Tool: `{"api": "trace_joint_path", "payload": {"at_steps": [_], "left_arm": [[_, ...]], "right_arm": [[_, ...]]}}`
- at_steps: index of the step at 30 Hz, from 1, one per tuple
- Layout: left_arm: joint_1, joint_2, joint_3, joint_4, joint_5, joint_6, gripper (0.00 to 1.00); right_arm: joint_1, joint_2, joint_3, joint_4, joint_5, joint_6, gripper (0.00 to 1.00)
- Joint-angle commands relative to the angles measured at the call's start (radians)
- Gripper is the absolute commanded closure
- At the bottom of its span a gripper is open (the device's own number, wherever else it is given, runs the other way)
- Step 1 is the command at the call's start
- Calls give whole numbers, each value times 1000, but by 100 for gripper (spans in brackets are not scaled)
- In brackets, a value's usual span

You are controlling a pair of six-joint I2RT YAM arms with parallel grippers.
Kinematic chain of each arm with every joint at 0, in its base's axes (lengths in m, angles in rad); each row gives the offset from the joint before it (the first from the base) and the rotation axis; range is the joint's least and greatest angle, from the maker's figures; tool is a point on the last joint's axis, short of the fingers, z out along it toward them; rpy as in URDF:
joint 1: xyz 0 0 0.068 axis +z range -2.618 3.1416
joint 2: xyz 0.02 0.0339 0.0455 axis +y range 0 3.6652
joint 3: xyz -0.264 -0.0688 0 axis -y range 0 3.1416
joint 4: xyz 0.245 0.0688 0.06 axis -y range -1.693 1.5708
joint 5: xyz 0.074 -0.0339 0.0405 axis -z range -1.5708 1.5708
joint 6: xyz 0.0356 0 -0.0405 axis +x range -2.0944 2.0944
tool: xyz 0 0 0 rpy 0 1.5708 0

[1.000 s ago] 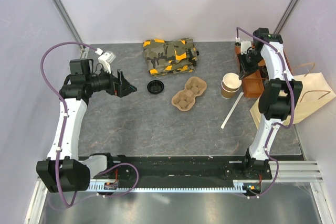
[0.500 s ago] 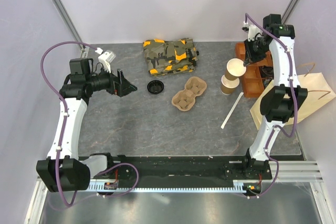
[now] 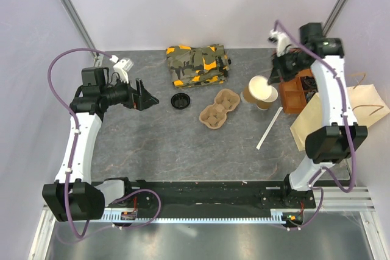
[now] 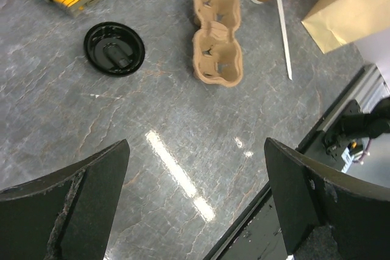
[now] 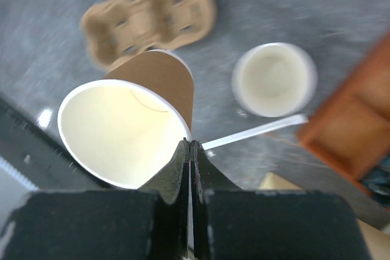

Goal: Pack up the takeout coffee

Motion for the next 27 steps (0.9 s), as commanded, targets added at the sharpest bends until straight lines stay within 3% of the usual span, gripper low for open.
{"api": "trace_joint_path", "payload": {"at_steps": [1, 7, 11, 15, 16, 20, 27], "left_arm": [[1, -29, 27, 42, -105, -101, 0], [2, -144, -42, 86, -182, -157, 0], [18, -109, 9, -14, -295, -195, 0], [275, -20, 33, -15, 14, -319, 0], [294, -5, 40, -13, 45, -332, 0], [309, 8, 44, -15, 81, -319, 0], [311, 4, 26, -38, 62, -273, 0]], "right_arm": [[145, -66, -178, 29, -51, -7, 100], [329, -94, -258, 172, -4, 61, 100], [500, -62, -283, 225, 110, 105, 100], [679, -11, -281, 251, 200, 136, 100], [705, 0, -278, 254, 226, 144, 100], [808, 63, -246, 263, 314, 168, 100], [859, 144, -243, 258, 325, 180, 99]]}}
